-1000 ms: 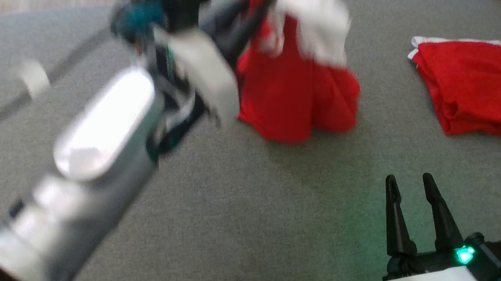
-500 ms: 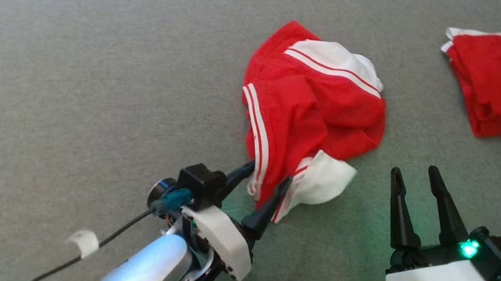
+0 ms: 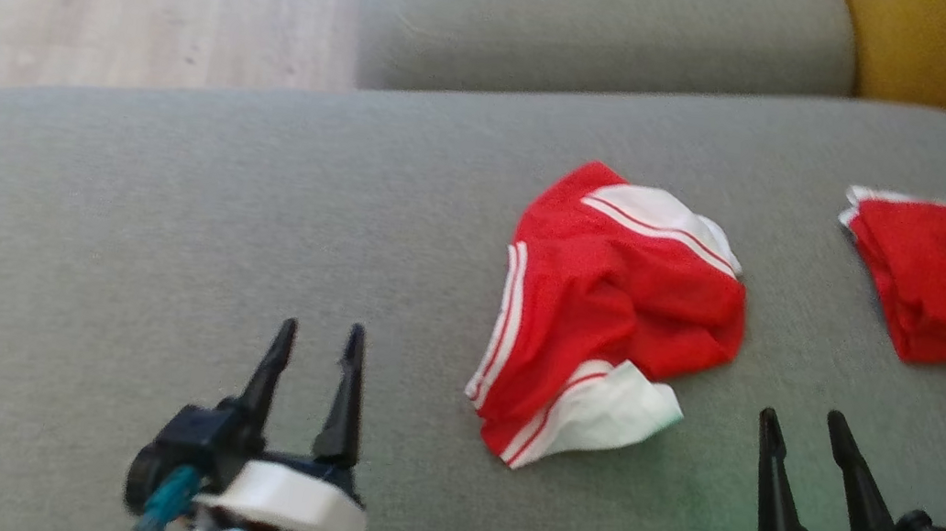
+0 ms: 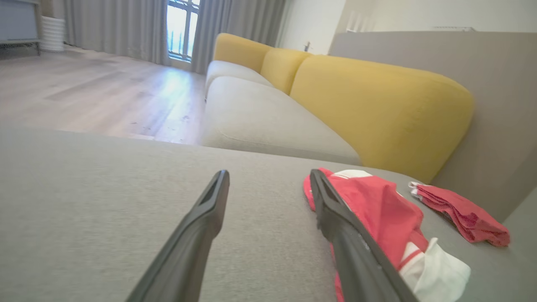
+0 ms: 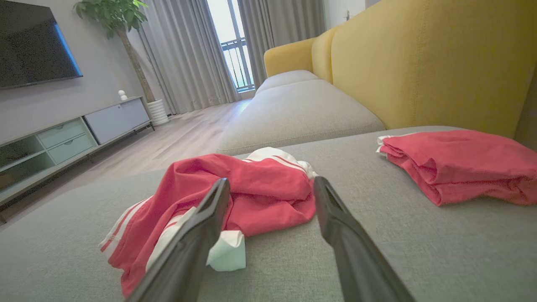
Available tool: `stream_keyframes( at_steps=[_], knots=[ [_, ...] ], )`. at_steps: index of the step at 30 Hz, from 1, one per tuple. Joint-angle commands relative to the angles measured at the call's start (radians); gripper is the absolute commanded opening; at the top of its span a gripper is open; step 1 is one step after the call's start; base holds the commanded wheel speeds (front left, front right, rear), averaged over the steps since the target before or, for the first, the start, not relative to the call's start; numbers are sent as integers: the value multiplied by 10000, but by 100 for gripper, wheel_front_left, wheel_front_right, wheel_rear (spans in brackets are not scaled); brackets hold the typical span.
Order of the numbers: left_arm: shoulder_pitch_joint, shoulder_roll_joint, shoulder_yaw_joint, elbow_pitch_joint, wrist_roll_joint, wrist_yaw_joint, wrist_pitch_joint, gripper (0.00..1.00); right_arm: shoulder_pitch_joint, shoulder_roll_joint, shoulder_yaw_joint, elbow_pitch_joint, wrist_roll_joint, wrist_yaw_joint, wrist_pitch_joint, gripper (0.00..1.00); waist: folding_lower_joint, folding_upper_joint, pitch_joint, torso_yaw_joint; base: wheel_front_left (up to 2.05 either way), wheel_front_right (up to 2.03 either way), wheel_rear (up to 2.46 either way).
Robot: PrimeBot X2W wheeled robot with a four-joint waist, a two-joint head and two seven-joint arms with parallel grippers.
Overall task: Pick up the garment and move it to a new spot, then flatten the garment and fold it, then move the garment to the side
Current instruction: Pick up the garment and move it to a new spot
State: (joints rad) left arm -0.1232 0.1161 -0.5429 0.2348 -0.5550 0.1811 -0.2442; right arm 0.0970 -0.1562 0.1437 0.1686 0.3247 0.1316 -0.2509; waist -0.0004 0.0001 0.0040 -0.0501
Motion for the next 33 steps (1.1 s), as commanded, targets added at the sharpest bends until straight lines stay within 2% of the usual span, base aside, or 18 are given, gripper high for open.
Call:
stream_keyframes(
  at_steps=[1, 3, 4, 9, 12, 17, 33],
  knots=[
    [-63, 193, 682, -533, 327, 214, -157, 100, -142, -7, 8, -319, -105, -9, -108, 100, 4, -1, -595, 606, 0, 0, 0],
    [316, 133, 1288, -900, 514, 327, -168, 100, 39, 83, -128, -326, -161, -9, -108, 100, 4, -1, -760, 766, 0, 0, 0],
    [316, 133, 1288, -900, 514, 327, -168, 100, 39, 83, -128, -326, -161, -9, -108, 100, 4, -1, -760, 766, 0, 0, 0],
    [1415, 45, 2196, -1490, 1458, 31, -172, 100, 414, 244, -288, -323, -260, -9, -108, 100, 4, -1, -1097, 981, 0, 0, 0],
    [2008, 45, 2367, -1581, 2259, -115, -173, 100, 582, 309, -371, -395, -319, -9, -108, 100, 4, -1, -1172, 1031, 0, 0, 0],
    [2647, -226, 2482, -1569, 2908, -423, -174, 100, 781, 381, -420, -457, -469, -9, -109, 100, 4, -1, -1159, 1075, 0, 0, 0],
    [2805, -609, 2947, -1508, 3642, -890, -175, 100, 727, 424, -386, -358, -533, -9, -109, 100, 4, -1, -1089, 860, 0, 0, 0]
  ],
)
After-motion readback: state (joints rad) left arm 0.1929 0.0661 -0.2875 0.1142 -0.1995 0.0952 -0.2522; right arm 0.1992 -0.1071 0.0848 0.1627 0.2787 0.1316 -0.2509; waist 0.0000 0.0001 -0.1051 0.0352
